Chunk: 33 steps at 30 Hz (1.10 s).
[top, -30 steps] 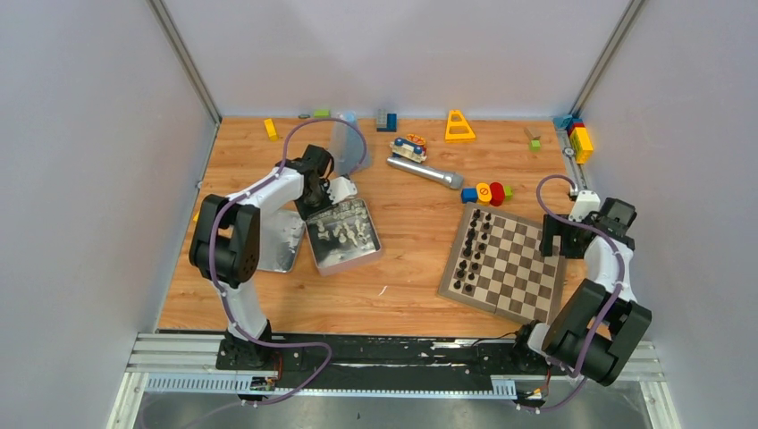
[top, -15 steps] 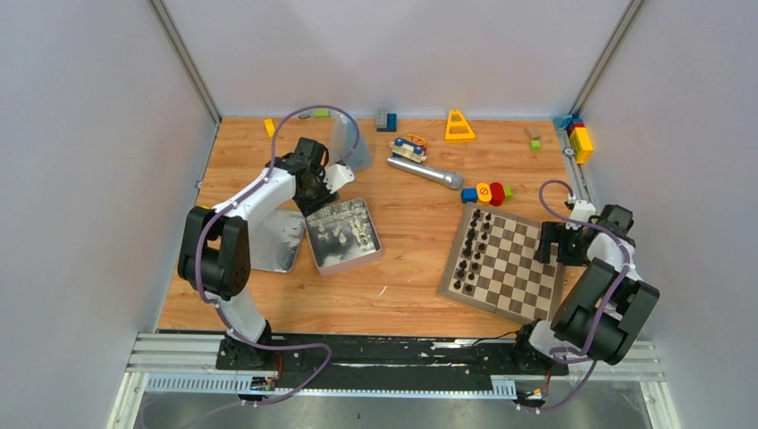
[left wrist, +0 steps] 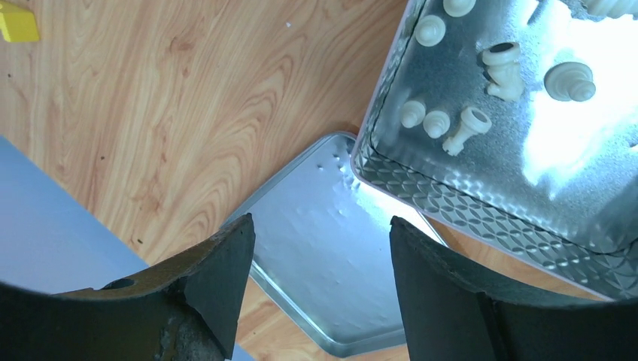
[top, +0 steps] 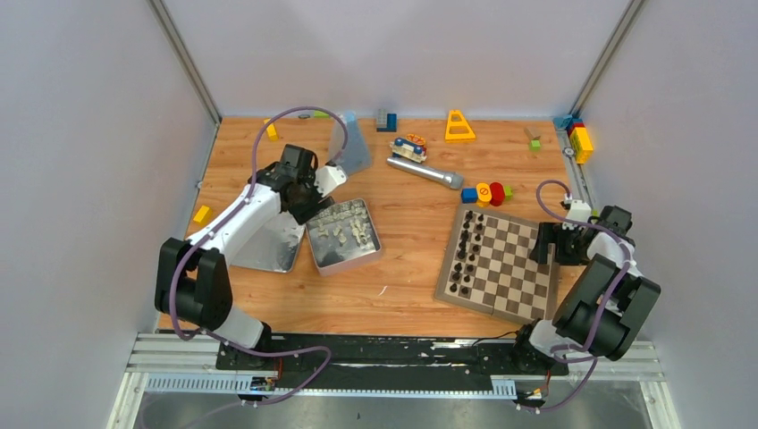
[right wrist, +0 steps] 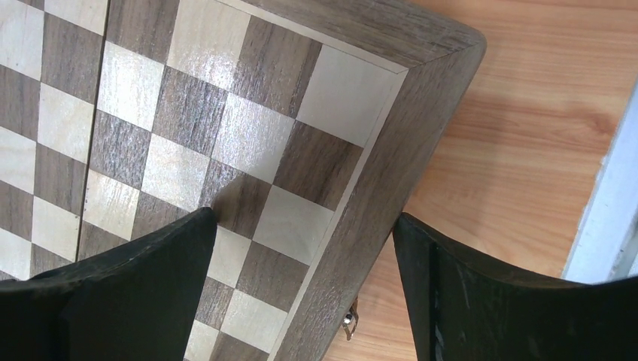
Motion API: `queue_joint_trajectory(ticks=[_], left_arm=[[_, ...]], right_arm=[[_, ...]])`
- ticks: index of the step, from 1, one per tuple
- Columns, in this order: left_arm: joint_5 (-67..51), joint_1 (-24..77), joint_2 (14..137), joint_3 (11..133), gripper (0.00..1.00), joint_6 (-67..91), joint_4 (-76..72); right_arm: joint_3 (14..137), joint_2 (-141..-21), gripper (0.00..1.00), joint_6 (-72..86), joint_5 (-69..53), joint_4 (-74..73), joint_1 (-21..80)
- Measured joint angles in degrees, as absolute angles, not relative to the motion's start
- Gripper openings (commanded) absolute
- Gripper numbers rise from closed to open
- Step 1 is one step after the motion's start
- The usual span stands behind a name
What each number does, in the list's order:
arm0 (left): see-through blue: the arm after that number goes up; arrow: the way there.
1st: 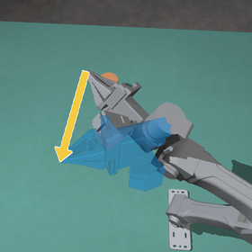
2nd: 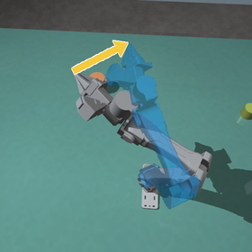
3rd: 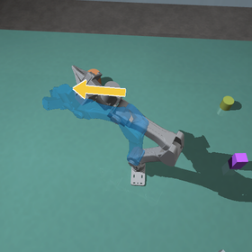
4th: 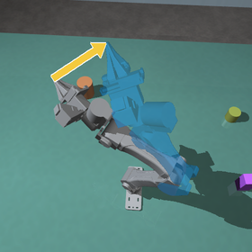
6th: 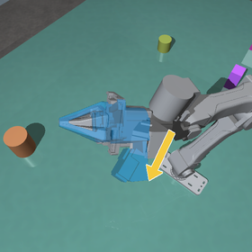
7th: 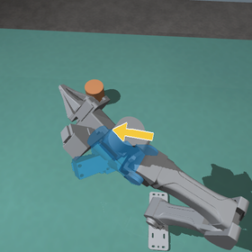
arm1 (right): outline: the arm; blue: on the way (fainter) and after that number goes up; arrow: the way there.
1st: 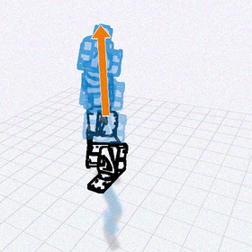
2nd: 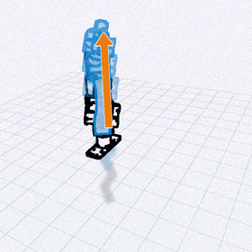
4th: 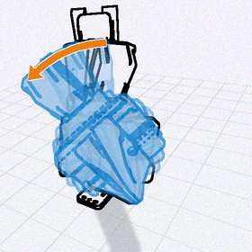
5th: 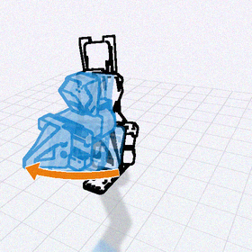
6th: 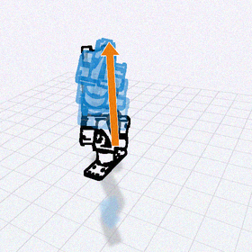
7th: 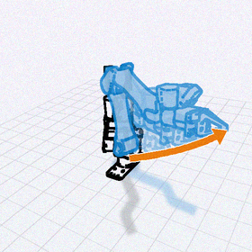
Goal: Set up the chess pieces on the board
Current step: Move the chessboard to the center of the board.
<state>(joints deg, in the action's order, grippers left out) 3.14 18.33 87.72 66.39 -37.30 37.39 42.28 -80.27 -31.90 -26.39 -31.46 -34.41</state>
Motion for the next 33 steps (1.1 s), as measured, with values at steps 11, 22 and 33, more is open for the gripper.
queue_joint_trajectory(ticks=[11, 22, 33], left_arm=[[-0.8, 21.17, 77.25, 60.27, 0.84, -38.02, 38.09], [-9.5, 44.16, 72.29, 55.77, 1.0, -41.06, 33.91], [-13.52, 58.87, 82.15, 53.98, 1.0, -34.79, 18.63]], right_arm=[[41.08, -80.27, 0.89, -32.27, -30.2, -32.4, -30.35], [42.63, -82.52, 1.0, -31.38, -31.42, -34.98, -28.56], [45.28, -84.9, 1.0, -29.28, -31.55, -37.15, -28.49]])
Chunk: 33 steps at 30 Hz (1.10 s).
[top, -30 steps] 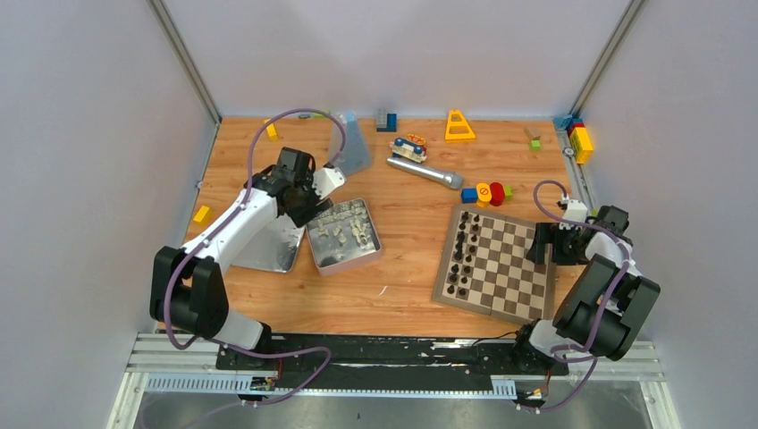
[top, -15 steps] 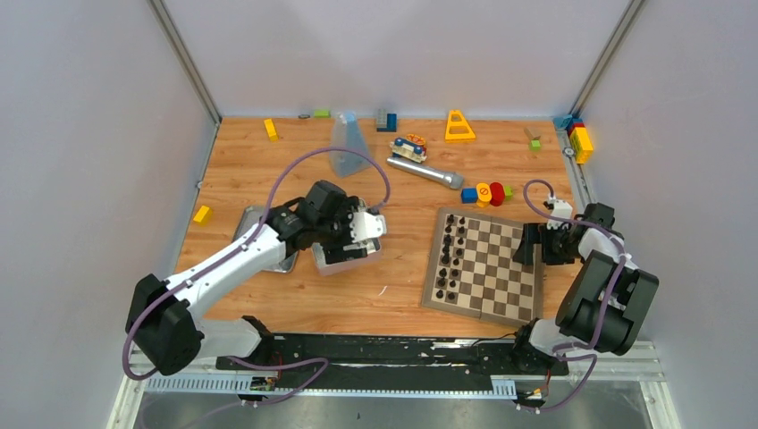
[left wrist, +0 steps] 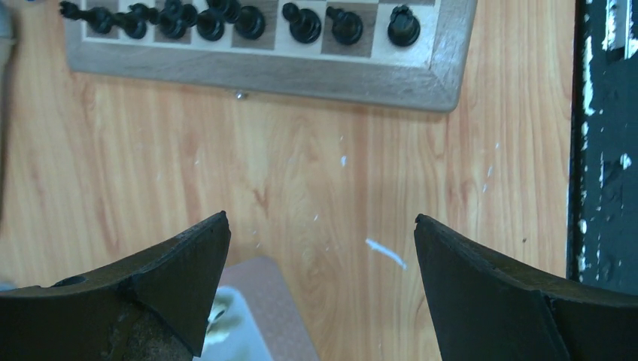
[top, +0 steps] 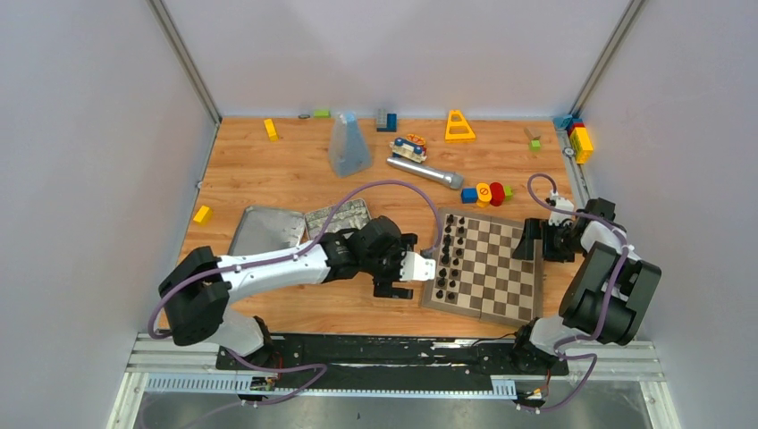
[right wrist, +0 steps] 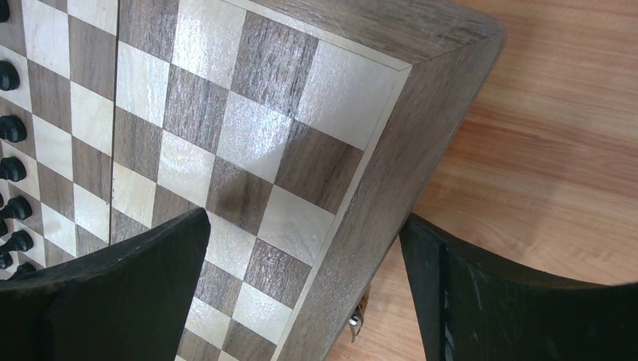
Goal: Set up the chess pieces on the board
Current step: Move the chessboard to the center of the board.
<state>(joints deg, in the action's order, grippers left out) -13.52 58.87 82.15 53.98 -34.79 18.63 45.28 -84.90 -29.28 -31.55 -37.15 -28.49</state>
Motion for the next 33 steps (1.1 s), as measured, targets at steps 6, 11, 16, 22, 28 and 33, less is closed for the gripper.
queue_joint_trajectory(ticks=[6, 11, 16, 22, 28, 33], left_arm=[[-14.2, 61.36, 87.72, 53.19, 1.0, -30.2, 11.62], [-14.44, 62.28, 90.89, 53.08, 1.0, -27.77, 8.32], [-12.58, 62.5, 90.76, 51.99, 1.0, -27.35, 7.68], [-5.32, 62.33, 86.85, 50.33, 1.0, -29.78, 11.86], [0.56, 56.88, 78.52, 49.54, 0.99, -31.7, 18.98], [2.68, 49.45, 75.75, 49.8, 0.96, -33.52, 26.26]], right_arm=[[45.5, -85.1, 0.99, -28.97, -31.53, -37.3, -28.45], [45.52, -85.1, 0.99, -28.99, -31.2, -37.26, -27.11], [46.04, -85.67, 0.99, -28.99, -31.05, -37.34, -24.29], [47.75, -87.42, 0.98, -28.45, -30.87, -37.47, -20.75], [50.22, -89.78, 0.97, -26.83, -30.44, -37.47, -16.73], [51.44, -90.94, 1.0, -25.45, -29.3, -37.01, -13.82]])
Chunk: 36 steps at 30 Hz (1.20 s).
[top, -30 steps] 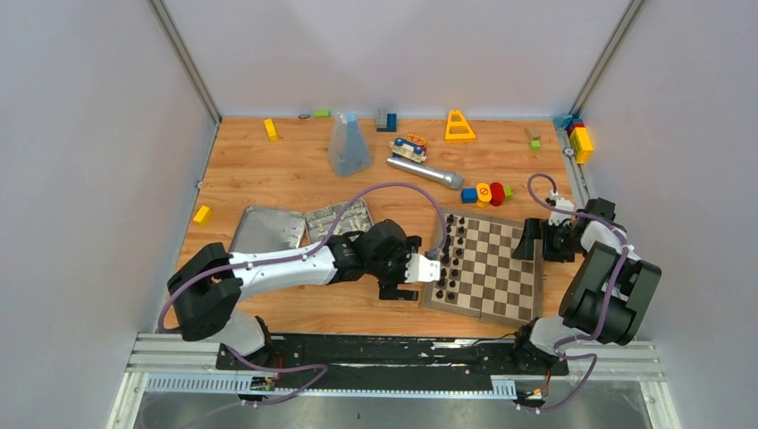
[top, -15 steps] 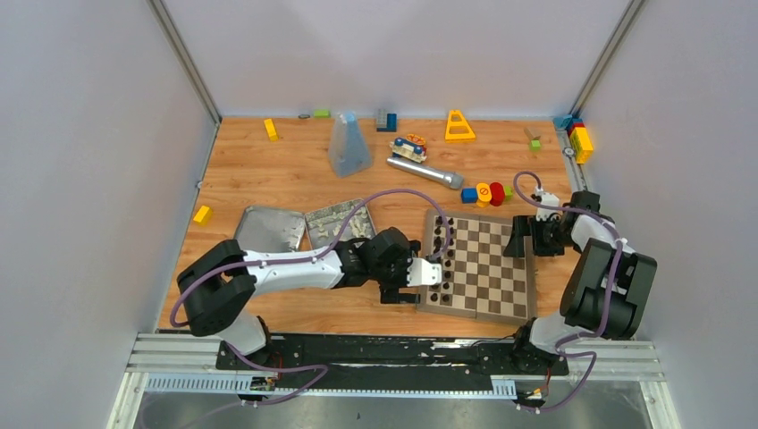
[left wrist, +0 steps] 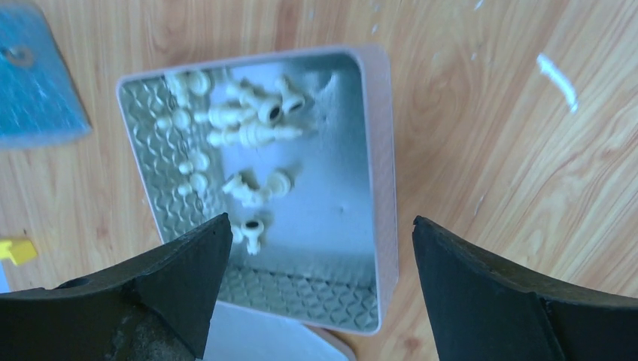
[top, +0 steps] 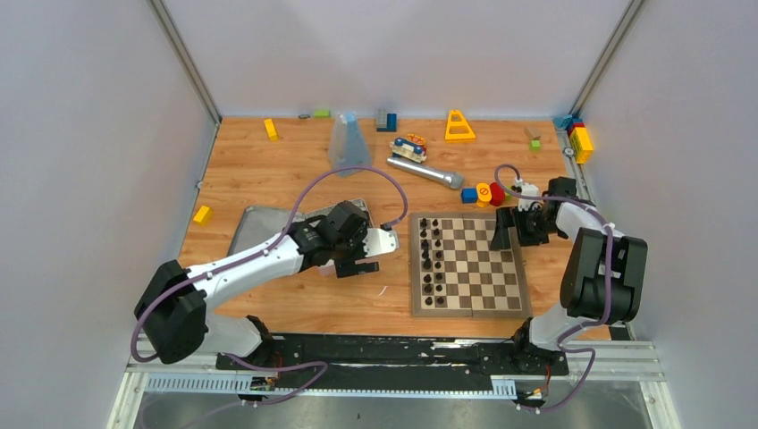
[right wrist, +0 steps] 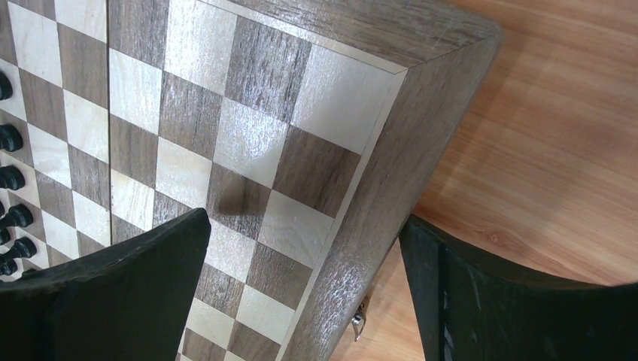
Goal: Set up the chess pieces on the board
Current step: Move the chessboard to the center of the board, then move the storage box to the center of the board.
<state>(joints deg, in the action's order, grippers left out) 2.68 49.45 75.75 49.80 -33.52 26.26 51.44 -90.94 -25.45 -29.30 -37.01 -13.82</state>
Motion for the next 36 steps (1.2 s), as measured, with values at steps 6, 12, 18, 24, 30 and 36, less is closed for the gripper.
queue_joint_trajectory(ticks=[6, 12, 18, 24, 30, 36], left_arm=[[2.24, 46.3, 76.01, 51.2, 0.94, -35.14, 33.87], [2.2, 45.12, 76.93, 51.4, 0.92, -35.92, 35.81], [2.22, 43.29, 77.71, 51.4, 0.92, -36.25, 35.81], [1.69, 42.24, 79.5, 51.4, 0.86, -36.58, 35.81], [0.3, 41.17, 82.37, 52.29, 0.69, -36.93, 36.62], [-0.34, 40.73, 83.46, 52.88, 0.54, -37.04, 38.09]], right_arm=[[51.64, -91.0, 1.0, -24.71, -28.12, -37.01, -13.3], [50.04, -89.27, 1.0, -25.34, -26.76, -36.38, -14.2], [49.01, -87.72, 0.99, -27.49, -25.47, -38.17, -19.79], [46.24, -84.4, 0.96, -32.08, -25.69, -41.65, -21.15], [44.38, -82.5, 0.9, -37.01, -27.11, -44.66, -21.04], [43.86, -82.21, 0.86, -38.26, -28.05, -45.34, -17.91]])
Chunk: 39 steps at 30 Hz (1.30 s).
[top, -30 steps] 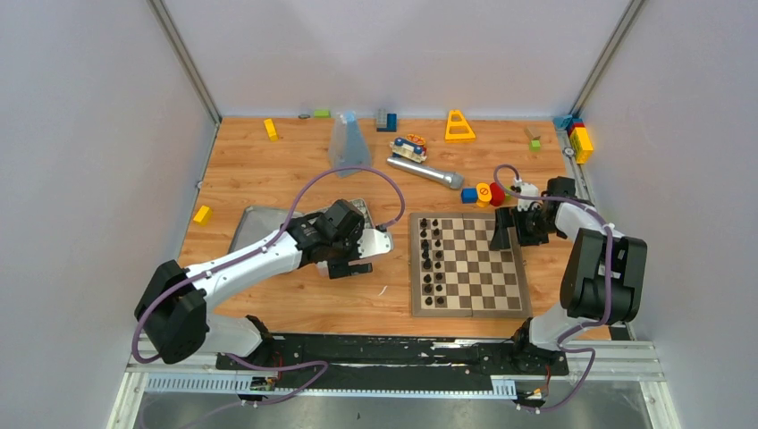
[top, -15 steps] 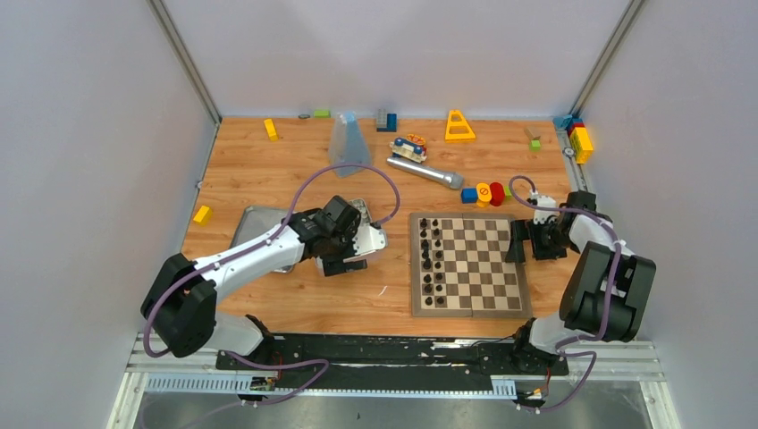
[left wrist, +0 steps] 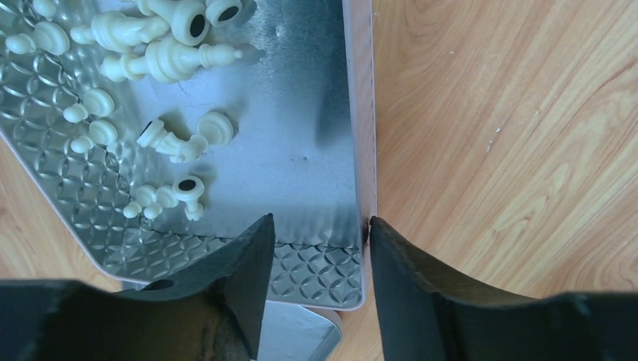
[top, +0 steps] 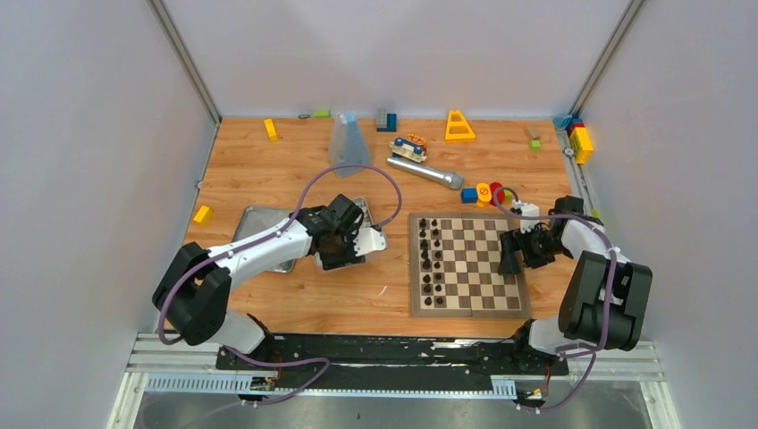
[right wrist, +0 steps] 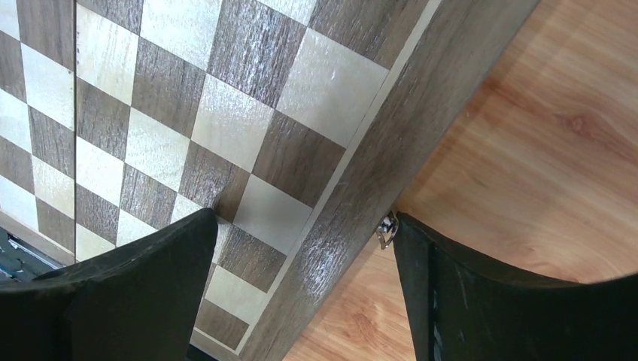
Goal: Set up the chess pieces on the board
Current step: Move the storage box to the center of the board.
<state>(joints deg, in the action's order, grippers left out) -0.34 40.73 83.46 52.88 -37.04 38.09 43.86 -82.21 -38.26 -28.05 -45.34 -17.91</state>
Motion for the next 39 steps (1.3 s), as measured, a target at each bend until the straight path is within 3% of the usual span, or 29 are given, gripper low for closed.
queue_joint_trajectory(ticks=[11, 27, 39], left_arm=[[2.85, 37.41, 86.17, 54.3, 0.41, -37.76, 38.39], [5.32, 32.71, 94.04, 60.82, 0.39, -36.36, 36.38], [7.4, 30.55, 98.43, 64.71, 0.23, -32.86, 34.17]], right_arm=[[43.9, -82.41, 0.85, -36.69, -27.92, -44.56, -11.73], [44.84, -83.61, 0.85, -30.96, -27.29, -42.3, -2.61], [47.48, -86.61, 0.85, -26.83, -27.14, -42.15, 1.83]])
